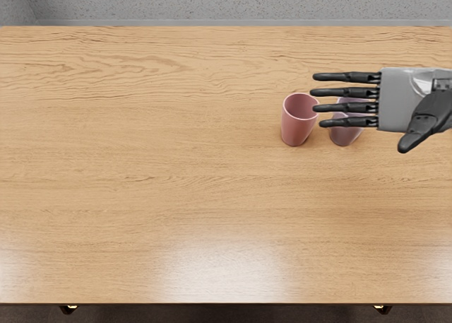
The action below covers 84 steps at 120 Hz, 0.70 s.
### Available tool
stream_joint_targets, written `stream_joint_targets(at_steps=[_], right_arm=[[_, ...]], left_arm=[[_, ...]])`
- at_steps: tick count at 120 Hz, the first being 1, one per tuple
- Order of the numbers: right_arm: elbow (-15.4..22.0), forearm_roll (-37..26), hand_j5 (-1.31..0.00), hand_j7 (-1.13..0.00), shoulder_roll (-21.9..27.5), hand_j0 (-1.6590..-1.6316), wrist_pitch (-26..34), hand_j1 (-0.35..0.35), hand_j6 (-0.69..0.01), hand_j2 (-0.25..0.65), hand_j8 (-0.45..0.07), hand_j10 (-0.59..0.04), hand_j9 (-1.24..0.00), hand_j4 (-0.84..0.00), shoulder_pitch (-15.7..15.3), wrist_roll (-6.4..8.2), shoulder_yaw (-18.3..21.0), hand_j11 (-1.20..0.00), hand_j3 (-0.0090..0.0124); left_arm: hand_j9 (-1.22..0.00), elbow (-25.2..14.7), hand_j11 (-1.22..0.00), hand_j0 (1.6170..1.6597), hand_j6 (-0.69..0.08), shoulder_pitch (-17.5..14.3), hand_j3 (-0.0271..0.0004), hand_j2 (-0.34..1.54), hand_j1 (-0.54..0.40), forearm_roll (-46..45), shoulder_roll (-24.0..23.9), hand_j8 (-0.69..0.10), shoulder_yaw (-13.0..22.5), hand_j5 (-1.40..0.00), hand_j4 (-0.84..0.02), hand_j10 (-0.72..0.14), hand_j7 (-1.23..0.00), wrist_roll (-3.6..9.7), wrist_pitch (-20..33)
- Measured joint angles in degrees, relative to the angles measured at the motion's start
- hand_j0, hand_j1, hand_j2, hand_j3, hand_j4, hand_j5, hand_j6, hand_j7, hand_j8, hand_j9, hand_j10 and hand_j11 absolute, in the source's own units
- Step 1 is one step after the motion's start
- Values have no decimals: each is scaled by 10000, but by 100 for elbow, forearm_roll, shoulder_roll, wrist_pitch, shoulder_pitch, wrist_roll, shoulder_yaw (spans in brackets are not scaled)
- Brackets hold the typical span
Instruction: Pick up cup and place in cup with right hand
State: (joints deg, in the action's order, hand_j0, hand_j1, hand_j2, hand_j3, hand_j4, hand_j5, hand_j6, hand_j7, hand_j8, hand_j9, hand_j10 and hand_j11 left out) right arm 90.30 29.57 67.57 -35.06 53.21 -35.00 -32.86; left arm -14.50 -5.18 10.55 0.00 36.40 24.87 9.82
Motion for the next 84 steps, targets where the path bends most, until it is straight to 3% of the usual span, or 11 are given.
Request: stream_joint_targets(at_steps=[25,39,52,69,84], right_arm=[[-21,-60,-415,-424,-103,-16581,0,-3096,-255,-70,-273,-289,-417,-270,212,0,155,-418,0],[-48,-588,-418,-425,-278,-16581,1,-3096,-263,-69,-279,-294,-419,-276,621,0,235,-420,0],[-208,-1137,-420,-426,-580,-16581,1,-3097,-277,-67,-290,-302,-421,-288,1381,0,784,-422,0],[-854,-1725,-423,-427,-1262,-16581,2,-3097,-298,-69,-306,-313,-423,-305,2627,0,1898,-424,0],[-1143,-2357,-425,-427,-1685,-16581,3,-3097,-314,-70,-318,-322,-425,-318,3412,0,2465,-425,0]], left_arm=[[0,0,1,16581,-4,0,-1,1,3491,0,0,-4,-2,0,-3,-3,0,0,-2],[0,0,1,16581,-3,-6,-1,1,3491,0,0,-3,-3,0,-3,-2,0,0,-1],[1,0,1,16581,1,-4,-1,0,3490,1,0,1,-2,0,0,1,0,0,-2],[0,0,0,16581,-1,-26,-1,0,3490,0,0,-1,-2,0,-1,-1,0,0,0],[0,0,0,16581,-2,-34,0,0,3490,-1,0,-2,-2,0,-2,-1,0,0,-1]])
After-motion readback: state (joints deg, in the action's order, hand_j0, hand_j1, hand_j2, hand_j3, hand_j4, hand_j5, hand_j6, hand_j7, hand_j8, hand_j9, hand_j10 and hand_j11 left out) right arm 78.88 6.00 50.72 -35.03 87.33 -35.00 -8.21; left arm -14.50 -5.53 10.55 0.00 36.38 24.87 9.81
